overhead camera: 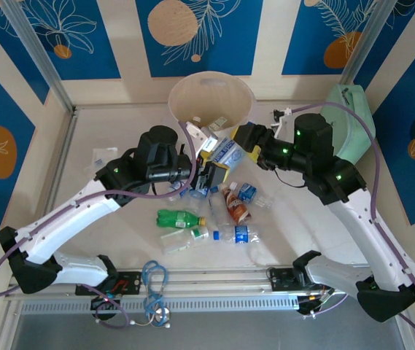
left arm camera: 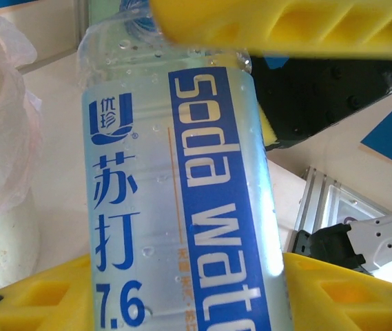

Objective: Put the plastic bottles in the bin

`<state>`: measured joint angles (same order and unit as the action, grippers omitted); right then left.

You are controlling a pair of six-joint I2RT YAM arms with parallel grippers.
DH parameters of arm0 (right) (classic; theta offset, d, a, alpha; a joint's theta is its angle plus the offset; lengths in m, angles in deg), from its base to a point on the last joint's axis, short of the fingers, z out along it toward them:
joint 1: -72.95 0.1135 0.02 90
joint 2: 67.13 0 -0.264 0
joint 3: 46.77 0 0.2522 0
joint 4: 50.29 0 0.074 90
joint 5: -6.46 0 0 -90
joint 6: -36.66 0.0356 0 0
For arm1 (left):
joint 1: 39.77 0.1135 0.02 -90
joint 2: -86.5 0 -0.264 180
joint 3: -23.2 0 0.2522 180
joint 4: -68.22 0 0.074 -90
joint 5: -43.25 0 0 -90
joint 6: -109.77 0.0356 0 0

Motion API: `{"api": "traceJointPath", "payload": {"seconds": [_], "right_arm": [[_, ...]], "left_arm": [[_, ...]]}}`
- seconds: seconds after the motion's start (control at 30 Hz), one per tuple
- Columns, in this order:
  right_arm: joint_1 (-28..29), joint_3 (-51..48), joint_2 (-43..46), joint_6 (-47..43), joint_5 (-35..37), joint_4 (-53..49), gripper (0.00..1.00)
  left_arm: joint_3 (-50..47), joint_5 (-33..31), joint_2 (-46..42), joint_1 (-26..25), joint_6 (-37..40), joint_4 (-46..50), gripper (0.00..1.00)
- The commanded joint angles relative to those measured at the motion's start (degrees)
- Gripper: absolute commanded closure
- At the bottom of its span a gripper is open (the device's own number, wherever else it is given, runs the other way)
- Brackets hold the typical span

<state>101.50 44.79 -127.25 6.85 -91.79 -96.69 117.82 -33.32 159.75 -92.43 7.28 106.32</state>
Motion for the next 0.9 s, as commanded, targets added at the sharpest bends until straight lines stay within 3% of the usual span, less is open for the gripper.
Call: {"api": "traceJointPath", "payload": {"seconds": [0.0,0.27,0.53,0.87], "right_arm": [[-2.56,3.02,0.22,0.70,4.37,-6.45,0.13],[-14.32,-2.47,6.74,1.41,3.77,-14.74,0.09],[-16.19,-9.52,13.14,0.07,3.85,-19.53,0.10],[-15.95,-13.19,15.99,0.31,3.15,-20.86,0.10]], "left_arm": [[1.01,-3.32,-0.92,-0.60,0.78,-0.30,0.52],[4.44,-14.49,-0.42,0.14,1.35,3.22,0.49],[20.47,-24.55,8.96,2.79,1.68,10.36,0.50],[39.02,-16.54,25.62,11.94,-4.41,12.84,0.50]]}}
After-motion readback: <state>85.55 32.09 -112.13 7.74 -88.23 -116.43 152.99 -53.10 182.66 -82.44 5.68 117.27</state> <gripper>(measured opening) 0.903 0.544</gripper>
